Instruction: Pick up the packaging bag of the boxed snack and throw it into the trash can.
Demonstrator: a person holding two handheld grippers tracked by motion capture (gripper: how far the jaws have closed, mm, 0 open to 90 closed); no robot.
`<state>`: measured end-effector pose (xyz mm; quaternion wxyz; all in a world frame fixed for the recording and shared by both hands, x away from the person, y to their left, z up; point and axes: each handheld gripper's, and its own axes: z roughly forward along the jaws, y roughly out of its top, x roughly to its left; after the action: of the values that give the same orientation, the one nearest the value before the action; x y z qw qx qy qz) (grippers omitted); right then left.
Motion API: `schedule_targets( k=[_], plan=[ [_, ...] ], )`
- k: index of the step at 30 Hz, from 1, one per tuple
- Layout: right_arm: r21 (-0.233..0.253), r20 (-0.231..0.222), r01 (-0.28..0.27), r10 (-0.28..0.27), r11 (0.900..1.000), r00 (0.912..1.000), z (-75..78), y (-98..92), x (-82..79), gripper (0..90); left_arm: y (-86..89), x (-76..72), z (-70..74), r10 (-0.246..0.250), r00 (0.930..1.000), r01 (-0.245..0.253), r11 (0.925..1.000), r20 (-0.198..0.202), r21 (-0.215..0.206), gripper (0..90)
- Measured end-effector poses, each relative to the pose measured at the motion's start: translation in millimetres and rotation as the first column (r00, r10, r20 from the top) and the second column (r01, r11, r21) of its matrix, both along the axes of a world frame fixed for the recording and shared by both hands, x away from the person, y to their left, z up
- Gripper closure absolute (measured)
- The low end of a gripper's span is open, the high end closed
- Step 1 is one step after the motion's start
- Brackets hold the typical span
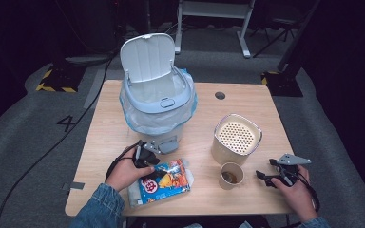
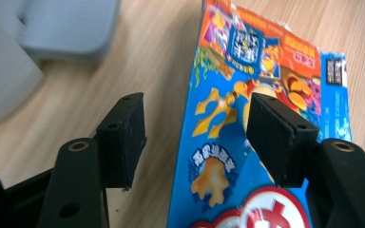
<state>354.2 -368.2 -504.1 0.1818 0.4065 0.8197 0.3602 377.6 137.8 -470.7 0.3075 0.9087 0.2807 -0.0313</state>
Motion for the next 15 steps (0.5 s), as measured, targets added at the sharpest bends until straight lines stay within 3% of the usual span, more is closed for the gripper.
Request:
schedule_targets(
  k=[4, 7, 10, 15],
  plan=[
    [-0.001, 0.0, 0.0, 0.0, 1.0, 1.0, 0.1, 0.0, 0.0, 16.1, -1.4, 2.9, -1.0, 0.0, 0.9983, 0.0, 1.0, -0.059, 0.001, 45.2],
    [0.0, 0.0, 0.0, 0.0, 1.0, 1.0, 0.0, 0.0, 0.0, 16.1, -3.1, 3.2, -2.0, -0.016, 0.9963, 0.016, 0.9999, -0.085, 0.003, 55.9],
    [0.0, 0.0, 0.0, 0.0, 1.0, 1.0, 0.0, 0.0, 0.0, 16.1, -3.8, 2.9, -1.1, -0.021, 0.9973, 0.023, 0.9994, -0.071, 0.026, 64.3],
    [-0.002, 0.0, 0.0, 0.0, 1.0, 1.0, 0.0, -0.1, 0.0, 16.1, 0.4, 3.3, 3.1, -0.018, 0.9984, 0.019, 0.9998, -0.053, 0.009, 78.6]
  ],
)
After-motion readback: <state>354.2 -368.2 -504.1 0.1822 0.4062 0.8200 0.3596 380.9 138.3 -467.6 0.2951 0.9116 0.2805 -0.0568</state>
